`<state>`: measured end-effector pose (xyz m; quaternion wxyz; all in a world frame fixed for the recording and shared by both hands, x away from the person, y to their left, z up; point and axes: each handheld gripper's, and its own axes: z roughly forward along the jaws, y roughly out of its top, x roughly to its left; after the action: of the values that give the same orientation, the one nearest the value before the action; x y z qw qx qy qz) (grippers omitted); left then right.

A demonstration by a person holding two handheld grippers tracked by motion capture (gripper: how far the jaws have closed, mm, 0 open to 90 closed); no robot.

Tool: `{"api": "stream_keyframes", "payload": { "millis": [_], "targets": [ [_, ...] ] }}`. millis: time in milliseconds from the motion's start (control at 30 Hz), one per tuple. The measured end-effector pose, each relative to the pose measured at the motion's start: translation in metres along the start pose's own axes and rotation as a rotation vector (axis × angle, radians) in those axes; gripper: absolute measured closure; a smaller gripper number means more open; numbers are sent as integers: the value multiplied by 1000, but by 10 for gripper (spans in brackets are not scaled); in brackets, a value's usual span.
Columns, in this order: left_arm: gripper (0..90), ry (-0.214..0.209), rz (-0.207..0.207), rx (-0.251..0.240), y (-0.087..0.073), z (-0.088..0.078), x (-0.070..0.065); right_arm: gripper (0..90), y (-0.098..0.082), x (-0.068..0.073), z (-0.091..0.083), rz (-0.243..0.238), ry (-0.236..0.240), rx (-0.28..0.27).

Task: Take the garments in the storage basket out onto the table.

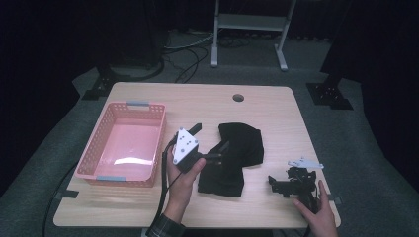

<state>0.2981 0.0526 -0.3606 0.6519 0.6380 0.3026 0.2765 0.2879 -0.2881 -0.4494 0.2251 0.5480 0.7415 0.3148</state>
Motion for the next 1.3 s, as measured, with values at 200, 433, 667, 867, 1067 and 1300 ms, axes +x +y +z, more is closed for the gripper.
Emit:
{"api": "stream_keyframes", "payload": {
  "millis": [200, 433, 667, 867, 1067, 1300],
  "targets": [
    [0, -5, -10, -35, -7, -15, 8, 0, 0, 0, 0, 0, 0, 0],
    [0, -5, 1, -38, -25, -26, 10, 0, 0, 0, 0, 0, 0, 0],
    [0, -19, 6, -22, -46, -31, 9, 0, 0, 0, 0, 1, 0, 0],
    [0, -33, -2, -11, -63, -34, 7, 0, 0, 0, 0, 0, 0, 0],
    [0, -30, -7, -4, -73, -37, 8, 0, 0, 0, 0, 0, 0, 0],
    [0, -28, -17, 5, -80, -37, 8, 0, 0, 0, 0, 1, 0, 0]
  ]
}}
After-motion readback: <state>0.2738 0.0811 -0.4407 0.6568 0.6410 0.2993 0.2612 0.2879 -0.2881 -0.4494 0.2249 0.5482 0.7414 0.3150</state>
